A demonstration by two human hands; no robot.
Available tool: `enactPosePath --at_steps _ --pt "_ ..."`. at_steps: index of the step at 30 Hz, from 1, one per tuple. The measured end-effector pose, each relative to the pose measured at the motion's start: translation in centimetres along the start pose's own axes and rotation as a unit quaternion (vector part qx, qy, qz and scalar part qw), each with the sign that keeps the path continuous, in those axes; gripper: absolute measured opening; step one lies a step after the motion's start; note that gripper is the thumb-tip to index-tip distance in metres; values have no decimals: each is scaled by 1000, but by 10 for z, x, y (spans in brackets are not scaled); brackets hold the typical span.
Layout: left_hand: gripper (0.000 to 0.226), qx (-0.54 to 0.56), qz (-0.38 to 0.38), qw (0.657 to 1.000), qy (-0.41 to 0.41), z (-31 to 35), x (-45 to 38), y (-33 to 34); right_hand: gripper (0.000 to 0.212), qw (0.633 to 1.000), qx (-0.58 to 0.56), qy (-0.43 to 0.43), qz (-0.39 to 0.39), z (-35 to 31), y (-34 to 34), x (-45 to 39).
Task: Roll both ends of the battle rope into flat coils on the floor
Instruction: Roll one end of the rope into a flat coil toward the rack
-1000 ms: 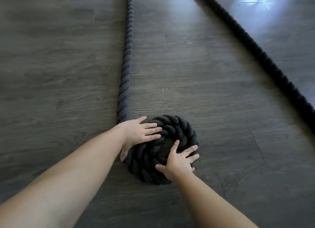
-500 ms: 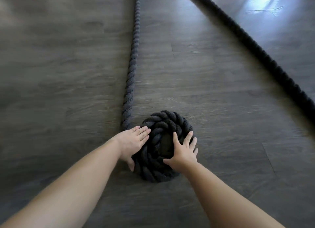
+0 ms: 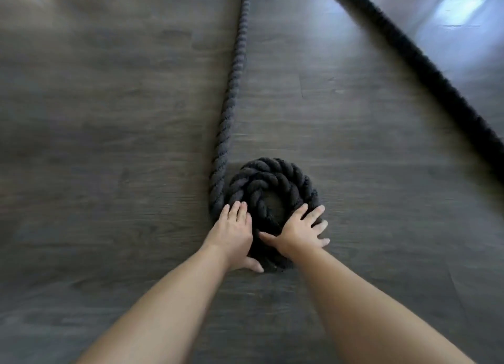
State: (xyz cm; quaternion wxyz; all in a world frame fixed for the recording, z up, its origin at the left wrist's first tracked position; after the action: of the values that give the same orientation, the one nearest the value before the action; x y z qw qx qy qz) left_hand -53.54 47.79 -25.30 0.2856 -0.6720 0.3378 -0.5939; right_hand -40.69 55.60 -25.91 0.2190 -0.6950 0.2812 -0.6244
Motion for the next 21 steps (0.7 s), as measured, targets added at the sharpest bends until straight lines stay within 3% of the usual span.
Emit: enactPosePath --at_steps 6,14,17,21 --pt "137 36 -36 995 -81 18 -14 -16 145 990 130 -53 -18 -15 -37 -28" --pt "129 129 -76 971 -185 55 -52 -54 147 949 260 -175 -33 -23 -101 -84" --pt "121 109 -108 973 -171 59 -60 -69 147 939 282 -192 -42 -23 -112 -92" --pt "112 94 -170 977 -90 38 -51 -79 144 936 280 -208 -52 -20 -114 -91"
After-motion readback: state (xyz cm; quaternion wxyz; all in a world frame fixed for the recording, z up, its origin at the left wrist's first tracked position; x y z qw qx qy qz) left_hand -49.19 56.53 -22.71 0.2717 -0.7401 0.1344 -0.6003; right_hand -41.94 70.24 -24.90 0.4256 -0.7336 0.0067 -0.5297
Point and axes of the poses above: each hand's wrist, its own x-axis away from the middle knuckle, its own y-axis out of the palm, z = x × y, the point moved 3 cm from there along -x, towards the middle knuckle, and after that the axes turned 6 degrees about -z, right-handed, at the moved point
